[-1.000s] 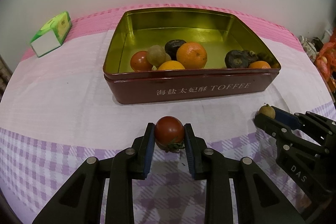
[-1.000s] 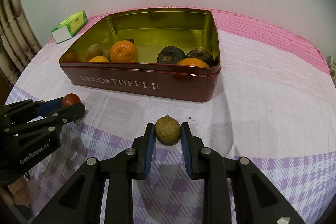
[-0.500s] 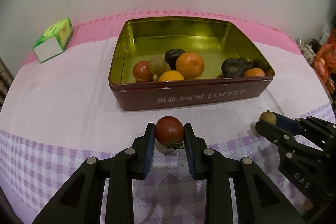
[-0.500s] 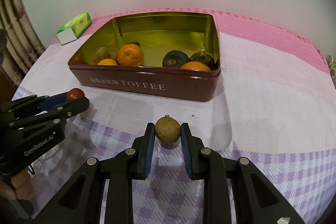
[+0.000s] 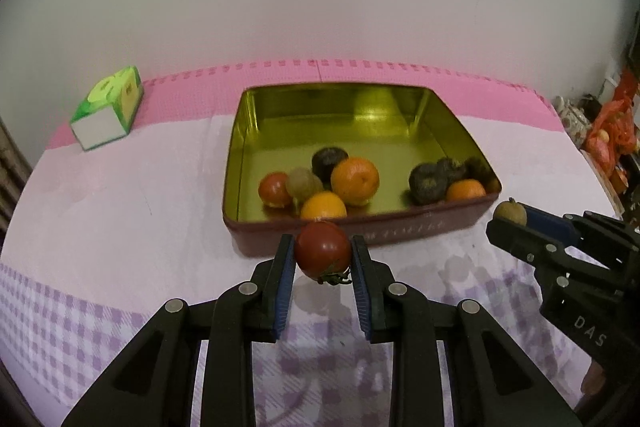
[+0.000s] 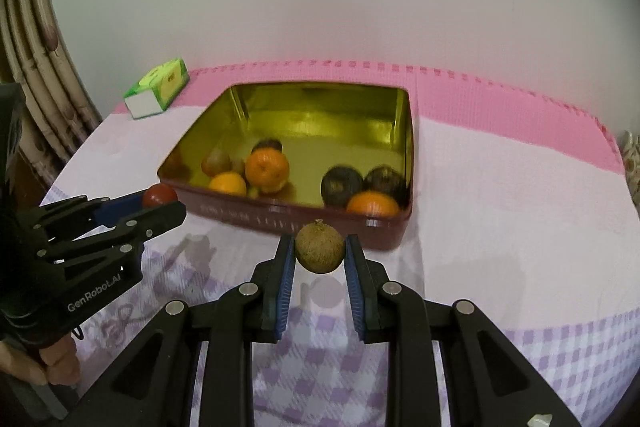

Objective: Organize fruits
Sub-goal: 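Carry the tomato and green-brown fruit into the tin with both tools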

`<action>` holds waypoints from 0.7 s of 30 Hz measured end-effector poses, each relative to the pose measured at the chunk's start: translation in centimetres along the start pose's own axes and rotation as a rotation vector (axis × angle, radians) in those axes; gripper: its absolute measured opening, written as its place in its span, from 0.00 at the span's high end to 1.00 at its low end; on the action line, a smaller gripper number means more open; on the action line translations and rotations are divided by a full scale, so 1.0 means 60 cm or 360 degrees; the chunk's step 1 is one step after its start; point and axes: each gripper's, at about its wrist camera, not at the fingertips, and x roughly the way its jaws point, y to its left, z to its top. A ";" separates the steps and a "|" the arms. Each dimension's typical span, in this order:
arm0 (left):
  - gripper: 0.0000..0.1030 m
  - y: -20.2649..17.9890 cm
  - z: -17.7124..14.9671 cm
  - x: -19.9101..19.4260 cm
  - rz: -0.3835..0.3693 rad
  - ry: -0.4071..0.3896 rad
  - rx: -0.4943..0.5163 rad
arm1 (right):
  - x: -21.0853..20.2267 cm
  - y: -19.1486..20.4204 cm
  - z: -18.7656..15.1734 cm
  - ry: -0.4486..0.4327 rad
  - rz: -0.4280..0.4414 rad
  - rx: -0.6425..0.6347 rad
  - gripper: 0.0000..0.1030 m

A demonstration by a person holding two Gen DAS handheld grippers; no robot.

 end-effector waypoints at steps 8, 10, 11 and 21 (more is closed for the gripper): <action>0.72 0.018 0.030 0.014 0.0032 -0.0004 -0.0033 | 0.018 -0.007 0.033 0.0005 -0.0002 0.0004 0.78; 0.72 0.019 0.037 0.018 0.0037 -0.0003 -0.0027 | 0.024 -0.009 0.038 0.0012 -0.0010 0.0005 0.78; 0.72 0.019 0.039 0.019 0.0041 -0.0004 -0.0024 | 0.026 -0.011 0.041 0.0017 -0.0006 0.0012 0.78; 0.72 0.010 0.064 0.051 0.0059 0.0025 0.0018 | 0.058 -0.019 0.058 0.0043 -0.0025 0.0008 0.78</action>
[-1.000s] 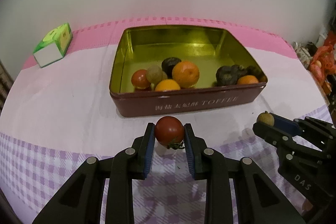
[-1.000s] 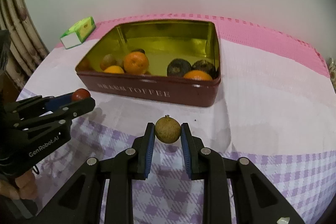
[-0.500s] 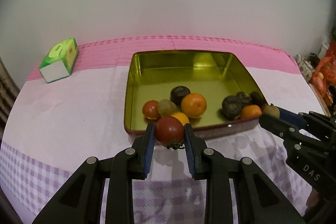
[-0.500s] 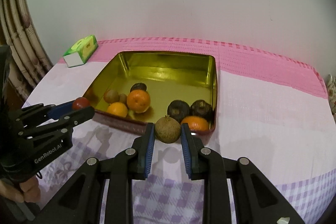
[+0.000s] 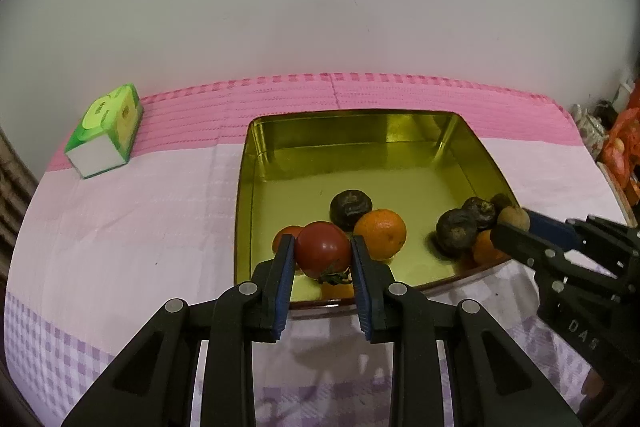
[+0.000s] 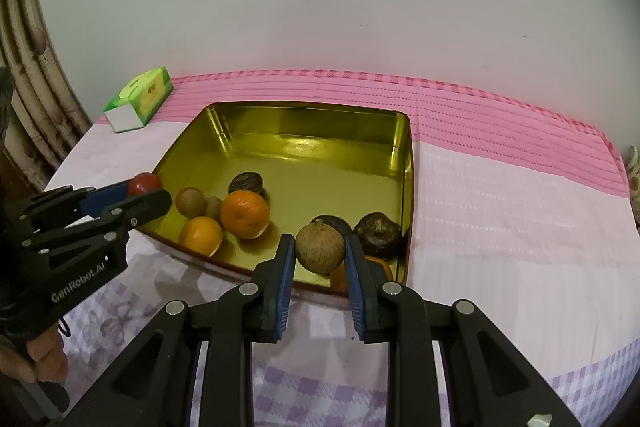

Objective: Organize fruits
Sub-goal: 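Carry the tomato and green-brown fruit into the tin with both tools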

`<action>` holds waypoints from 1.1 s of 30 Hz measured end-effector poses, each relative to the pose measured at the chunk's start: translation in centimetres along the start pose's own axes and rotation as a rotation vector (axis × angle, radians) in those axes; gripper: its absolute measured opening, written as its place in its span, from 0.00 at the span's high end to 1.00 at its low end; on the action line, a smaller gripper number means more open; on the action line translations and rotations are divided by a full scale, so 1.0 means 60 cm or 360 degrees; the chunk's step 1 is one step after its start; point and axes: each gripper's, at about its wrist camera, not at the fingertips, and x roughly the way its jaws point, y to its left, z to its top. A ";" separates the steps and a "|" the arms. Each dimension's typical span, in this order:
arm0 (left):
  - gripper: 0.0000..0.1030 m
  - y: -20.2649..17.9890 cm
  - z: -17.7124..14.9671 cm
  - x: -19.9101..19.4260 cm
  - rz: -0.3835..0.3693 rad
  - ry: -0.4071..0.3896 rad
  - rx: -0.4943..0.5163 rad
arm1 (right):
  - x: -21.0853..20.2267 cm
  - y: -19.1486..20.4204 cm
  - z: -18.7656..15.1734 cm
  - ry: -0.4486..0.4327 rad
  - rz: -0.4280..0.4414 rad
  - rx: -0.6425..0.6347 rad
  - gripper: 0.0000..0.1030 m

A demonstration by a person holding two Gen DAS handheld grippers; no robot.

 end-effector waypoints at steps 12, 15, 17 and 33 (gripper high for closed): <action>0.72 0.002 0.005 0.038 0.0010 0.0059 0.0013 | 0.037 -0.001 0.010 0.0052 -0.0006 -0.0008 0.78; 0.72 0.002 0.006 0.045 0.0012 0.0068 0.0012 | 0.045 0.002 0.010 0.0065 -0.0002 -0.0011 0.78; 0.72 0.002 0.006 0.048 0.0011 0.0068 0.0008 | 0.049 0.002 0.010 0.0069 -0.0002 -0.0011 0.77; 0.72 0.001 0.019 0.053 0.0034 0.0059 0.0023 | 0.062 0.006 0.014 0.0093 -0.0023 -0.0025 0.77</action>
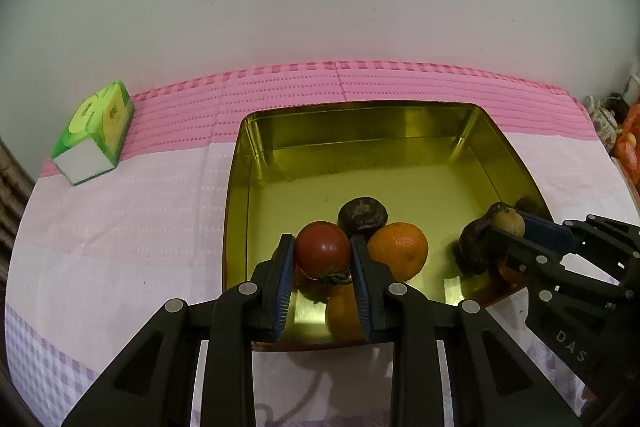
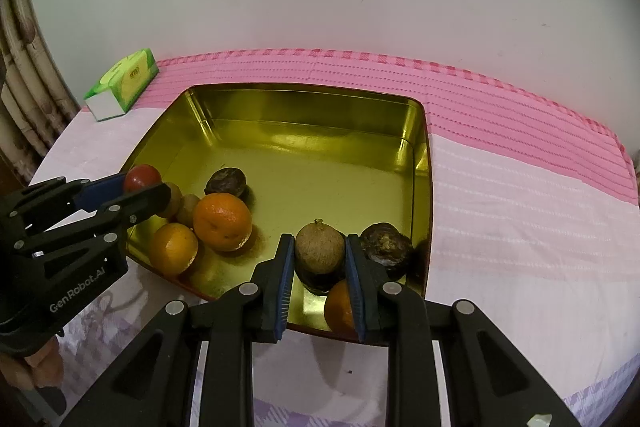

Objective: Organize fruits
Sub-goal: 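Open both tools to drop the fruits and lift out of the tin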

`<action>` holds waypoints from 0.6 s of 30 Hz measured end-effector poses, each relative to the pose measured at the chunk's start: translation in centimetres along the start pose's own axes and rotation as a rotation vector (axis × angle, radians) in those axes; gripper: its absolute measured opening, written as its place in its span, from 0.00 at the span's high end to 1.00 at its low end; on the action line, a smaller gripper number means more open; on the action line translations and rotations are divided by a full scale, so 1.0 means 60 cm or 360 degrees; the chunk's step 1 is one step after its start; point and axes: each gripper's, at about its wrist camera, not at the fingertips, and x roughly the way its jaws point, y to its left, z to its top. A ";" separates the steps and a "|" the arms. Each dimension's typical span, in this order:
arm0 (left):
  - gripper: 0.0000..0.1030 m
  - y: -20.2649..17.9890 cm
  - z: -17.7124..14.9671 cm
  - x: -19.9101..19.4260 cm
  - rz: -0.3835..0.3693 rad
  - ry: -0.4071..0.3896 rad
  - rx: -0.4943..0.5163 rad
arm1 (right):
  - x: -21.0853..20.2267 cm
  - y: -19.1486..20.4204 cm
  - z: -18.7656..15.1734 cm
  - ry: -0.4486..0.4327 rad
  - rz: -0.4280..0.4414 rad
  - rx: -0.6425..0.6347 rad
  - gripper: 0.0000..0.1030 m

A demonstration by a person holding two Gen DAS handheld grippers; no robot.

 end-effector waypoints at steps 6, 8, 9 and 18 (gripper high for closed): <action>0.72 0.000 0.004 0.002 0.0013 0.0016 0.0000 | -0.004 -0.001 -0.001 -0.0017 -0.0006 0.0010 0.68; 0.72 -0.002 0.004 0.003 0.0018 0.0021 0.0009 | -0.005 0.002 0.000 -0.0024 -0.0012 0.0008 0.66; 0.72 -0.002 0.004 0.003 0.0017 0.0024 0.0010 | -0.006 0.002 0.000 -0.0026 -0.0009 0.0009 0.66; 0.54 -0.003 0.003 -0.005 0.0021 0.0007 0.0004 | -0.018 0.001 0.000 -0.0064 -0.0022 0.0016 0.53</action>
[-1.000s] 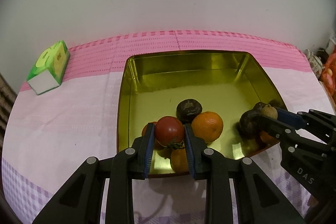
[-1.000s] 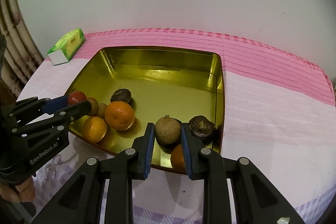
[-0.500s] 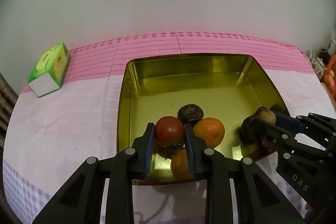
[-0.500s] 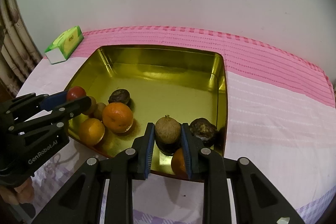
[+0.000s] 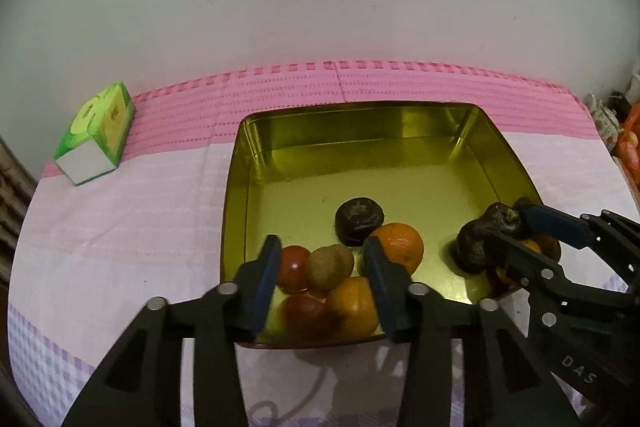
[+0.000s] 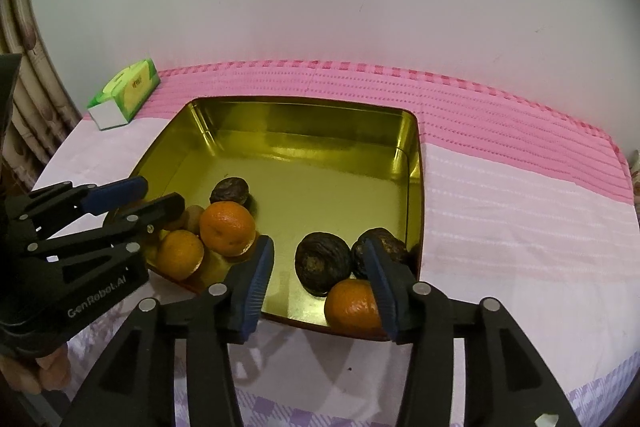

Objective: Organize fruits
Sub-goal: 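Open both tools to drop the fruits and lift out of the tin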

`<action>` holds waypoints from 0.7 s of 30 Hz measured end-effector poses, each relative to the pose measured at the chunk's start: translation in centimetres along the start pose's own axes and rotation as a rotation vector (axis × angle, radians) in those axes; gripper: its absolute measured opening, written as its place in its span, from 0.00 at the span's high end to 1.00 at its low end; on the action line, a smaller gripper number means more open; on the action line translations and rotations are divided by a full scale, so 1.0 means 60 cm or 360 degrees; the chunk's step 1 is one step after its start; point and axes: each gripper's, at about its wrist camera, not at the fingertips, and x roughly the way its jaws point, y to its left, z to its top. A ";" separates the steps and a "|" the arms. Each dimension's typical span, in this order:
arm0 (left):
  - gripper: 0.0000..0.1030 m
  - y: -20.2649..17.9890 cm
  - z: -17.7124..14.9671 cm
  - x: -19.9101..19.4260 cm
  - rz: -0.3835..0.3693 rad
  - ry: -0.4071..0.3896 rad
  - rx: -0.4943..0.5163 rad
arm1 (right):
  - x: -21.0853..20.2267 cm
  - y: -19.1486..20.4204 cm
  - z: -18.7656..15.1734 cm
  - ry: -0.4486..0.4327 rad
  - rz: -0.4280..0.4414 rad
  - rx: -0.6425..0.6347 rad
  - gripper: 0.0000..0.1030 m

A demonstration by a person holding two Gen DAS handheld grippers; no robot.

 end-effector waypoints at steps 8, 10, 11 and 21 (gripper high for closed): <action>0.48 0.009 -0.013 -0.025 0.0023 -0.0020 -0.0034 | -0.020 -0.006 -0.005 -0.0043 -0.0036 0.0008 0.35; 0.47 0.012 -0.017 -0.033 0.0036 -0.0027 -0.0042 | -0.028 -0.007 -0.008 -0.0050 -0.0038 0.0018 0.31; 0.47 0.014 -0.019 -0.038 0.0043 -0.0030 -0.0050 | -0.032 -0.007 -0.011 -0.0053 -0.0040 0.0021 0.28; 0.40 0.016 -0.049 -0.086 0.0114 -0.0074 -0.0088 | -0.071 0.005 -0.040 -0.0054 -0.0064 0.0039 0.07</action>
